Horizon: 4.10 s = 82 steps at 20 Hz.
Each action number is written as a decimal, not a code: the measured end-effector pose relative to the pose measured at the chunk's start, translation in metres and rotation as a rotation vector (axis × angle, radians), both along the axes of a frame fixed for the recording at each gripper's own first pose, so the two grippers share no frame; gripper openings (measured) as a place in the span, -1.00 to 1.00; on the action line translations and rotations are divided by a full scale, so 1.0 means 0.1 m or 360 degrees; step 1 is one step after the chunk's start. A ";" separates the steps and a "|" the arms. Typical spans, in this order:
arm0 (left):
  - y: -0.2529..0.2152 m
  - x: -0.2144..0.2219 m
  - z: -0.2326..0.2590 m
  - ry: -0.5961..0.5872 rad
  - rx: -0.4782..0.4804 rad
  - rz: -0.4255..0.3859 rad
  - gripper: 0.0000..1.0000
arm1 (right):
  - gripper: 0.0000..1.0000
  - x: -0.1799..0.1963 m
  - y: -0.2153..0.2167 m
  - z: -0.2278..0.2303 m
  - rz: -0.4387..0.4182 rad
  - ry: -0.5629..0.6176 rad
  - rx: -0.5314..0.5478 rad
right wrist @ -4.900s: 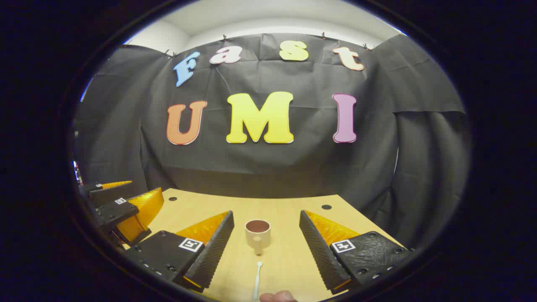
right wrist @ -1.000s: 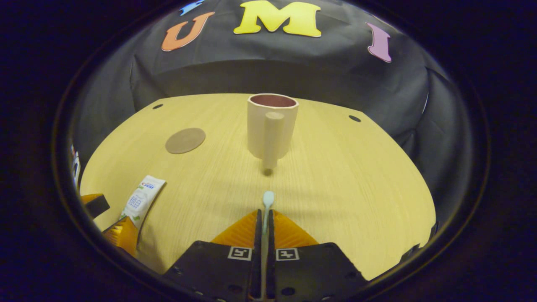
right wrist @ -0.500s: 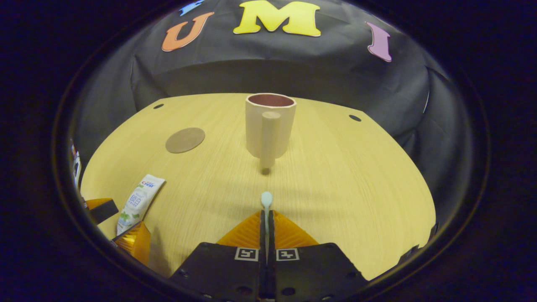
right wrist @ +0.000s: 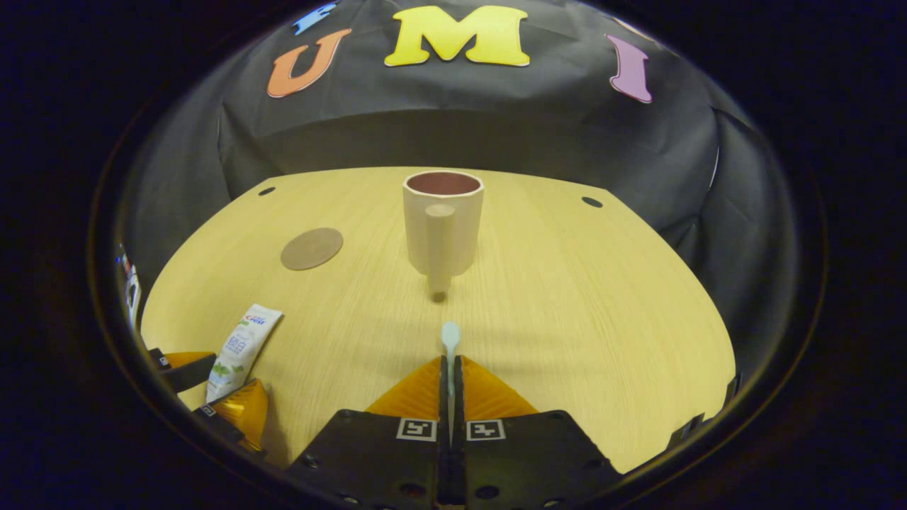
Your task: Put the toothbrush and toothpaste on the desktop into the cup, then pick up the cup and place it on the coaster on the desktop.
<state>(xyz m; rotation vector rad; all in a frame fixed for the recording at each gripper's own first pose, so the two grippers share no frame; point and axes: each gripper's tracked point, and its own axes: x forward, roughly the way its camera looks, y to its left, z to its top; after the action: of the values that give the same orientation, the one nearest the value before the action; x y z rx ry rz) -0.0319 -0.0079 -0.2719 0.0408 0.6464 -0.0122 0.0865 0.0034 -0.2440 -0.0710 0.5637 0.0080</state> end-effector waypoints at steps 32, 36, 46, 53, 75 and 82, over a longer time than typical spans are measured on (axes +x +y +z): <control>-0.14 0.13 0.79 -0.0228 -0.0057 -0.0078 -0.34 | -0.99 -0.16 -0.19 0.97 -0.0009 -0.0332 0.0124; -0.12 0.23 0.98 -0.0285 -0.0060 -0.0075 -0.34 | -0.99 -0.06 -0.17 1.27 -0.0006 -0.0419 0.0140; -0.02 0.46 1.47 -0.0426 -0.0077 -0.0062 -0.34 | -0.99 0.48 0.01 2.48 0.0042 -0.0687 0.0178; 0.07 0.58 1.56 -0.0456 -0.0065 -0.0051 -0.34 | -0.99 1.00 0.20 2.61 0.0089 -0.0708 0.0177; -0.49 1.18 1.84 -0.0644 -0.0133 -0.0120 -0.34 | 0.58 1.08 -0.21 2.07 0.0137 -0.0547 0.0205; -1.04 1.61 1.92 -0.0827 -0.0201 -0.0181 -0.34 | 0.58 0.96 -0.85 2.08 0.0038 -0.0559 0.0151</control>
<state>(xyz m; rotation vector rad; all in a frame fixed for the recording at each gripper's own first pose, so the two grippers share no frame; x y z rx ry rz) 0.1294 -0.1115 -0.0803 -0.0411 0.1220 -0.1474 0.1825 -0.0817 -0.0356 0.0138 0.2105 0.0446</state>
